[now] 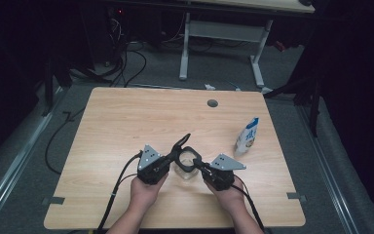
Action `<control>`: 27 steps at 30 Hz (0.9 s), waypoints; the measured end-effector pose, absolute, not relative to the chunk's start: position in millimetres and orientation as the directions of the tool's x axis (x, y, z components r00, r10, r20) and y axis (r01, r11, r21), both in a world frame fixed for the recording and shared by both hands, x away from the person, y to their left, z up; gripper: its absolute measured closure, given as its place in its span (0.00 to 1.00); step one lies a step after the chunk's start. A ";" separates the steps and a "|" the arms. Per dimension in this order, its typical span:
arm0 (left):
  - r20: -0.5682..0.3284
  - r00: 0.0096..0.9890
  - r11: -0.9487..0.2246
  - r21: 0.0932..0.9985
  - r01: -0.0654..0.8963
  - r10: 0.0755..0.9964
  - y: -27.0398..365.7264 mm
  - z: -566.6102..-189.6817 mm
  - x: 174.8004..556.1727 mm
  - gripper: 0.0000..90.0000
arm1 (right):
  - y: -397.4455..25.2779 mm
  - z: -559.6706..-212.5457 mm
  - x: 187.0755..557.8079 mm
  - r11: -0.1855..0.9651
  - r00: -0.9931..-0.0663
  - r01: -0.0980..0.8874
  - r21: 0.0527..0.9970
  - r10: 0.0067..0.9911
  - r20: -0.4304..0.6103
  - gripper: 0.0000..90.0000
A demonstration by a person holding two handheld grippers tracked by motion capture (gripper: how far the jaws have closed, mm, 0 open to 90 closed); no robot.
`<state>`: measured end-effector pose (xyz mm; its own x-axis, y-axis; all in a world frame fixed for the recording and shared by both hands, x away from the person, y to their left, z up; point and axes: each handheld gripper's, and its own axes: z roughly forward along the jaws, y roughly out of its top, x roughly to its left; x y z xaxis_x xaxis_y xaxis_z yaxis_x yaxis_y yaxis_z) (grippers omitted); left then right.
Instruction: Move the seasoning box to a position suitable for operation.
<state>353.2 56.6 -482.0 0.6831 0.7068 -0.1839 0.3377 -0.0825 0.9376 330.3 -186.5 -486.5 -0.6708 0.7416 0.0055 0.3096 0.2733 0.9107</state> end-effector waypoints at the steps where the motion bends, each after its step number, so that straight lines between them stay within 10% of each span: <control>1: -0.183 0.680 -0.083 0.937 0.339 0.710 57.2 -482.0 353.8 1.00 | -186.6 -486.6 330.3 0.273 -0.671 0.309 0.911 0.741 0.006 1.00; 27: -0.195 0.635 -0.063 0.931 0.360 0.748 61.6 -482.8 361.3 1.00 | -188.8 -488.0 331.1 0.267 -0.682 0.301 0.916 0.731 0.010 1.00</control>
